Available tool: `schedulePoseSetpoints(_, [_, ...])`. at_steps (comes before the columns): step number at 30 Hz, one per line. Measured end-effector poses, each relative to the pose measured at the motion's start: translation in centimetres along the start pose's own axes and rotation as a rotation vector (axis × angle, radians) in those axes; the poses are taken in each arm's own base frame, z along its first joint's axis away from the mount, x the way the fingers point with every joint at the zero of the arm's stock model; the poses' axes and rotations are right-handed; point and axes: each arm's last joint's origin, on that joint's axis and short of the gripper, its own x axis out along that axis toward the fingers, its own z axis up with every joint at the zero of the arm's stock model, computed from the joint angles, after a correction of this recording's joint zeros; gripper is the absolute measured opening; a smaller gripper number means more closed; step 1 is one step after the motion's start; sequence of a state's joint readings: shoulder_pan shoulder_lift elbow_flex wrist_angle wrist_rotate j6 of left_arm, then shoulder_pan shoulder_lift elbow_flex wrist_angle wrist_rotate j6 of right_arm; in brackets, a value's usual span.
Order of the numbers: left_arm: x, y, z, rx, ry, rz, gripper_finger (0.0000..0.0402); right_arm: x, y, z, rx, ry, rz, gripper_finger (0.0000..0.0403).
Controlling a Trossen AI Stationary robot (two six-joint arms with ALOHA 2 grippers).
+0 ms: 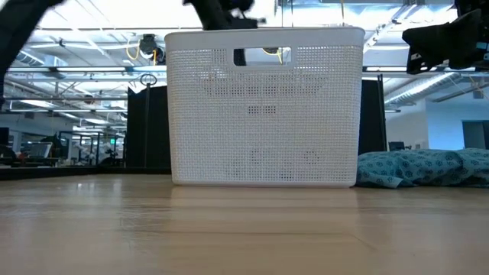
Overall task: Pick & place medical supplies in basket/bin
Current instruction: Put the white medicine bottle into the bin
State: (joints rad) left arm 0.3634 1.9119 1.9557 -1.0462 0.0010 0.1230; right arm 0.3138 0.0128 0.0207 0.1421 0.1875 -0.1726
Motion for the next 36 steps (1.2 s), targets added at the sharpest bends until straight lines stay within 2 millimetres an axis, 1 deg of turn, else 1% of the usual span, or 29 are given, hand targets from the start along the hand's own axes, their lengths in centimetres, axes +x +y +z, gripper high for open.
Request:
schedulePoseSetpoints(3, [2.6, 1.0, 0.8, -0.018, 0.051, -0.003, 0.0176, 0.0, 0.0, 0.0, 0.003, 0.005, 0.002, 0.0])
schedulePoseSetpoints(5, [4.1, 1.3, 0.9, 0.001, 0.096, -0.019, 0.018, 0.0, 0.0, -0.1, 0.01, 0.009, 0.002, 0.0])
schedulePoseSetpoints(7, [5.7, 1.3, 0.6, 0.036, 0.146, -0.045, 0.0183, 0.0, 0.0, -0.2, 0.018, 0.019, 0.004, 0.0])
schedulePoseSetpoints(10, [7.5, 1.1, 0.3, 0.075, 0.191, -0.063, 0.0182, 0.0, 0.1, -0.3, 0.036, 0.028, 0.006, 0.0])
schedulePoseSetpoints(11, [7.9, 1.0, 0.1, 0.077, 0.208, -0.074, 0.018, 0.0, 0.1, -0.3, 0.046, 0.029, 0.005, 0.0])
schedulePoseSetpoints(15, [10.3, 1.2, -0.6, 0.06, 0.276, -0.091, 0.0176, 0.0, 0.1, -0.4, 0.075, 0.037, 0.006, 0.0])
schedulePoseSetpoints(19, [12.4, 1.0, -1.3, 0.049, 0.338, -0.124, 0.0185, 0.0, 0.1, -0.4, 0.097, 0.036, 0.006, 0.0])
schedulePoseSetpoints(24, [15.5, 0.7, -3.0, 0.033, 0.425, -0.157, 0.0179, 0.0, 0.1, -0.3, 0.104, 0.031, 0.008, 0.0])
schedulePoseSetpoints(28, [16.6, 0.6, -3.9, 0.022, 0.464, -0.17, 0.0176, 0.0, 0.1, -0.2, 0.108, 0.021, 0.007, 0.0])
schedulePoseSetpoints(32, [17.7, 0.6, -5.0, 0.017, 0.5, -0.178, 0.0186, 0.0, 0.0, -0.2, 0.11, 0.014, 0.007, 0.0])
schedulePoseSetpoints(36, [18.0, 0.7, -5.7, 0.01, 0.515, -0.179, 0.0183, 0.0, 0.0, -0.2, 0.109, 0.014, 0.007, 0.0])
